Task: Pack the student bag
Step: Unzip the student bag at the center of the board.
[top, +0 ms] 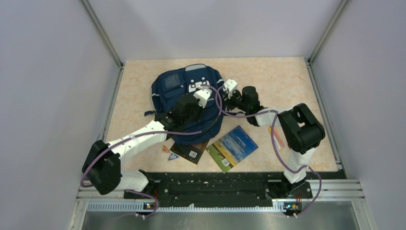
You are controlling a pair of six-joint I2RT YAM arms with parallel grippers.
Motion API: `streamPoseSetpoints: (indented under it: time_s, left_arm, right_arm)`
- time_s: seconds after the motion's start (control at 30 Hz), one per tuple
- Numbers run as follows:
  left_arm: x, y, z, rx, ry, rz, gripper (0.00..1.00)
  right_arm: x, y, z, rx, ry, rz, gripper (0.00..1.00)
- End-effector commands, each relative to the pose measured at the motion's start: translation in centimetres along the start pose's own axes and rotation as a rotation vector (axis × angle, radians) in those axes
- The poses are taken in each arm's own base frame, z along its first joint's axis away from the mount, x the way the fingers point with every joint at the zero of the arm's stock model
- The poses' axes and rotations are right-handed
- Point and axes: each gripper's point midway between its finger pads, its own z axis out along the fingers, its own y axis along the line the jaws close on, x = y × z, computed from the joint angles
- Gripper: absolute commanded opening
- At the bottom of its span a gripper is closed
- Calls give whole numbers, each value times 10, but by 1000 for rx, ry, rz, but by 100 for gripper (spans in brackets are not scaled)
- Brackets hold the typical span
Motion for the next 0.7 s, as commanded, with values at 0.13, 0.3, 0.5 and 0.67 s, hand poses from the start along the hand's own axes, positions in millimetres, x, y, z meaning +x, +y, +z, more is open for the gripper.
streamPoseSetpoints:
  time_s: [0.13,0.3,0.5,0.67]
  left_arm:
    - [-50,26,-4,-29,-152,-126,0]
    - [-57,30,4,0,-186,-191,0]
    - [-62,34,13,9,-197,-216,0]
    - [-68,33,18,23,-210,-227,0]
  right_arm:
    - [-39,3,-8,-27,-100,-24,0]
    - [-53,24,-33,-73,-121,32,0]
    - [-59,62,-57,-145,-62,56,0]
    - [-53,99,-74,-225,28,105,0]
